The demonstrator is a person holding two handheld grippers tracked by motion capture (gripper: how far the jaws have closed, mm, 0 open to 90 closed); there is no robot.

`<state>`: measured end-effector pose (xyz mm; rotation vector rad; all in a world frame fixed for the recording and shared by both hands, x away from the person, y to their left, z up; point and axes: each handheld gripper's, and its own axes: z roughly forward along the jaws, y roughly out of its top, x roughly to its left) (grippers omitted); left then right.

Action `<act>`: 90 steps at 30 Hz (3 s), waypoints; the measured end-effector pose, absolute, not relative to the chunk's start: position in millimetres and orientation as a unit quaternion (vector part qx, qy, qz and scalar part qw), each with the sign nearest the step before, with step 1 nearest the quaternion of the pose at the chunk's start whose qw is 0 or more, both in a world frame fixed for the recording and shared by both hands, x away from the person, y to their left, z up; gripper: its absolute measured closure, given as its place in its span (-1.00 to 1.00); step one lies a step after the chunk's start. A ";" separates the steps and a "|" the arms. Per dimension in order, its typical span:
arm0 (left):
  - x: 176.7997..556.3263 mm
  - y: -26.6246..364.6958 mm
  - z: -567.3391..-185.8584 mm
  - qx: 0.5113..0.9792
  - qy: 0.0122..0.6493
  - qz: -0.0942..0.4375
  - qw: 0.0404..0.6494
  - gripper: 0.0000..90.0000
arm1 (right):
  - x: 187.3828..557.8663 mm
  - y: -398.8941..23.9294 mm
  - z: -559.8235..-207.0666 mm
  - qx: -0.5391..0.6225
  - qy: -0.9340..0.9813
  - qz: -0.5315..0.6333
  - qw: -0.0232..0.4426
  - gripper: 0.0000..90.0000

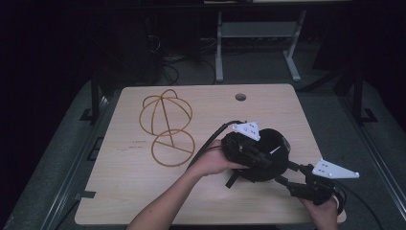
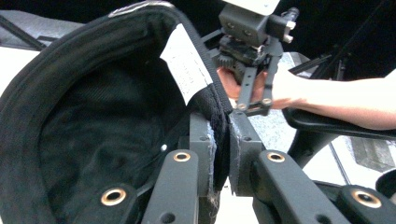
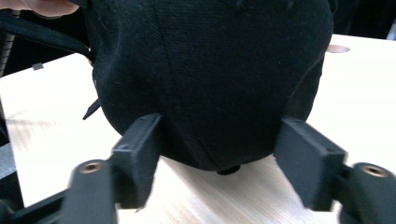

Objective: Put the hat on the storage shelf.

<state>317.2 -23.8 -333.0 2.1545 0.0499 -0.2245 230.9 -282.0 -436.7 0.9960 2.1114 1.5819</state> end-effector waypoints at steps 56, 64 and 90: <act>297.3 66.3 -353.2 0.889 0.115 0.029 0.443 0.07 | 243.2 -290.9 -407.5 0.350 0.755 0.526 0.173 0.91; 290.4 82.1 -371.5 0.893 0.126 0.028 0.431 0.03 | 250.2 -291.3 -390.4 0.343 0.763 0.518 0.180 0.91; 279.0 116.0 -405.4 0.892 0.137 0.042 0.428 -0.07 | 279.1 -275.3 -342.4 0.322 0.778 0.513 0.168 0.93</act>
